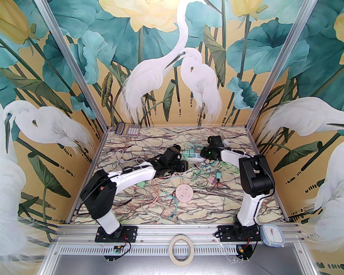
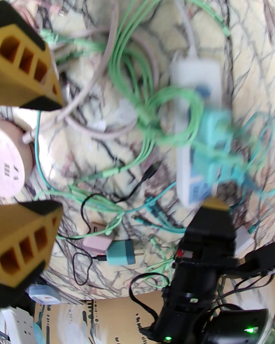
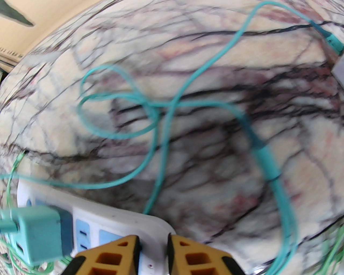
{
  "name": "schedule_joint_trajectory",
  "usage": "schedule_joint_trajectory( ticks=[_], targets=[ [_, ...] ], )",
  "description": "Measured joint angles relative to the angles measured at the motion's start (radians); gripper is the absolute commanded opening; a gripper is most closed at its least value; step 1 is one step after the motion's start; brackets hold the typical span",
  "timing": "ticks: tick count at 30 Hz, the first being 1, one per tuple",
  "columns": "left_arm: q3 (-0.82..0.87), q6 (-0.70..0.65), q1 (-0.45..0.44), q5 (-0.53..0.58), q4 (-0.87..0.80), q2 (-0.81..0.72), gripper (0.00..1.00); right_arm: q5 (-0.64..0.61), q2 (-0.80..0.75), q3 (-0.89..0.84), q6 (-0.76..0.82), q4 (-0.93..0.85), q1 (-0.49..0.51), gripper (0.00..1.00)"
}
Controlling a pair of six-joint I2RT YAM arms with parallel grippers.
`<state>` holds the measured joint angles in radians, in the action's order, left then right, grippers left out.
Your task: Pull the plug off the socket
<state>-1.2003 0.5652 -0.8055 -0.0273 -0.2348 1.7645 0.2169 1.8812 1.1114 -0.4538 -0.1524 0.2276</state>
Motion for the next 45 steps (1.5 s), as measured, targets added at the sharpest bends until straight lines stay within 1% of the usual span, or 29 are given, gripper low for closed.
schedule_joint_trajectory(
  ticks=[4, 8, 10, 14, 15, 18, 20, 24, 27, 29, 30, 35, 41, 45],
  targets=[
    [-0.039, 0.019, 0.000, 0.011, 0.007, 0.089, 0.41, 0.017, -0.065, -0.091, -0.018, 0.029, 0.048, 0.27],
    [-0.093, 0.040, 0.005, 0.038, -0.007, 0.169, 0.37, 0.030, -0.144, -0.175, -0.024, 0.022, 0.069, 0.27],
    [-0.103, 0.049, 0.015, 0.050, -0.010, 0.187, 0.37, 0.032, -0.178, -0.194, -0.020, 0.020, 0.074, 0.30],
    [-0.103, 0.056, 0.066, 0.051, -0.009, 0.184, 0.38, 0.016, -0.246, -0.215, 0.010, 0.030, 0.087, 0.38],
    [-0.100, 0.056, 0.081, 0.051, -0.008, 0.178, 0.39, 0.010, -0.261, -0.218, 0.025, 0.039, 0.093, 0.42],
    [-0.069, 0.056, 0.125, 0.044, 0.000, 0.130, 0.42, -0.013, -0.281, -0.222, 0.090, 0.085, 0.133, 0.47],
    [-0.056, 0.052, 0.153, 0.036, -0.001, 0.088, 0.44, -0.028, -0.279, -0.222, 0.143, 0.124, 0.165, 0.50],
    [-0.073, 0.023, 0.210, 0.010, -0.002, 0.055, 0.47, -0.033, -0.247, -0.222, 0.255, 0.211, 0.200, 0.51],
    [-0.106, -0.001, 0.264, -0.032, -0.008, 0.082, 0.47, -0.033, -0.218, -0.222, 0.328, 0.272, 0.198, 0.51],
    [-0.140, -0.013, 0.293, -0.050, -0.015, 0.122, 0.47, -0.029, -0.199, -0.214, 0.369, 0.283, 0.198, 0.52],
    [-0.159, -0.020, 0.304, -0.056, -0.018, 0.146, 0.48, -0.027, -0.184, -0.201, 0.387, 0.280, 0.197, 0.53],
    [-0.212, -0.055, 0.312, -0.087, -0.039, 0.237, 0.49, 0.002, -0.109, -0.119, 0.450, 0.238, 0.196, 0.57],
    [-0.212, -0.076, 0.308, -0.118, -0.053, 0.247, 0.49, 0.051, -0.071, -0.090, 0.481, 0.207, 0.183, 0.57],
    [-0.212, -0.088, 0.308, -0.133, -0.052, 0.248, 0.50, 0.113, -0.050, -0.066, 0.482, 0.193, 0.142, 0.56]
  ],
)
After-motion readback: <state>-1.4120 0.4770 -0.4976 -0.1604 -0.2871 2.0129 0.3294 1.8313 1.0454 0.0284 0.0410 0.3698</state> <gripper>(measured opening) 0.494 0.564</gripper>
